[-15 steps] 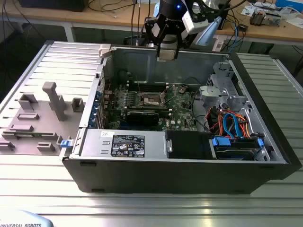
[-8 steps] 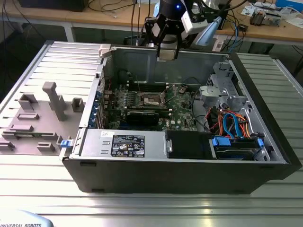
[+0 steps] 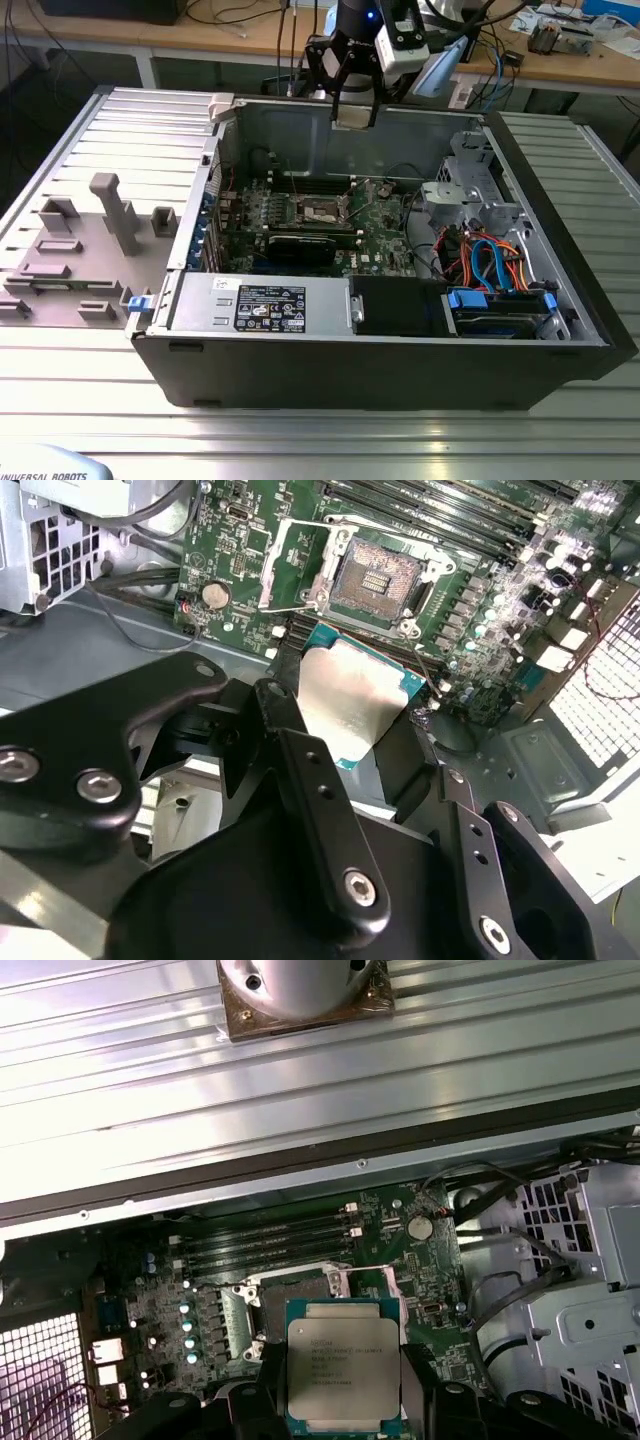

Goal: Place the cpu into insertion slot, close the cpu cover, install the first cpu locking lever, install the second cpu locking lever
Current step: 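Place the cpu into insertion slot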

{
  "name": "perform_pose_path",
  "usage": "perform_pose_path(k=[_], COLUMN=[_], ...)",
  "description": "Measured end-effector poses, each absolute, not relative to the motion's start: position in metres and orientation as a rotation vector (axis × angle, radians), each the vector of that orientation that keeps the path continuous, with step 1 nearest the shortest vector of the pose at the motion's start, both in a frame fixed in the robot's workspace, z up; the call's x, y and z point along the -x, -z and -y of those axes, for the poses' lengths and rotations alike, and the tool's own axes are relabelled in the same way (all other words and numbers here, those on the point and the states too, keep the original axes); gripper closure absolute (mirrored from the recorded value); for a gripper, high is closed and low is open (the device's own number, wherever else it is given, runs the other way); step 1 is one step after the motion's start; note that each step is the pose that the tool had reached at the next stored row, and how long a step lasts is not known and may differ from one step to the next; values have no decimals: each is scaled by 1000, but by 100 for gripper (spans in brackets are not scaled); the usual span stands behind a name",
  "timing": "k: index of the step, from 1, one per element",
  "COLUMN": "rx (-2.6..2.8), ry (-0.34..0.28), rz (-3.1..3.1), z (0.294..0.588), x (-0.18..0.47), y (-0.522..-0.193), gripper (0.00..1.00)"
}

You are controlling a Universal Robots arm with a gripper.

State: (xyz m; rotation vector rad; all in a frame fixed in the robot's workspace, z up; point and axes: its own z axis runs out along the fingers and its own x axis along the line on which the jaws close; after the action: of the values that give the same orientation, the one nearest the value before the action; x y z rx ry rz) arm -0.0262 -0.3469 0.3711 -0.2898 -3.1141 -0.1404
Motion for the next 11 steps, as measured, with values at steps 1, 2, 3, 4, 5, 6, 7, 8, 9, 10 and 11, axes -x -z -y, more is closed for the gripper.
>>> perform_pose_path(k=[1,2,3,4,5,6,7,8,9,10,11], rx=[290,290,290,290,290,290,290,290,290,290,290], ry=[140,140,140,140,140,140,140,140,140,140,140], rz=[3114,3114,3114,3114,3114,3114,3114,3114,3114,3114,3114], z=[347,347,347,347,347,347,347,347,347,347,347], x=[26,26,26,26,26,26,26,27,27,28,29], y=[-371,-371,-371,-371,-371,-371,-371,-371,-371,-371,-371], gripper=[46,46,46,46,46,46,46,46,46,46,46])
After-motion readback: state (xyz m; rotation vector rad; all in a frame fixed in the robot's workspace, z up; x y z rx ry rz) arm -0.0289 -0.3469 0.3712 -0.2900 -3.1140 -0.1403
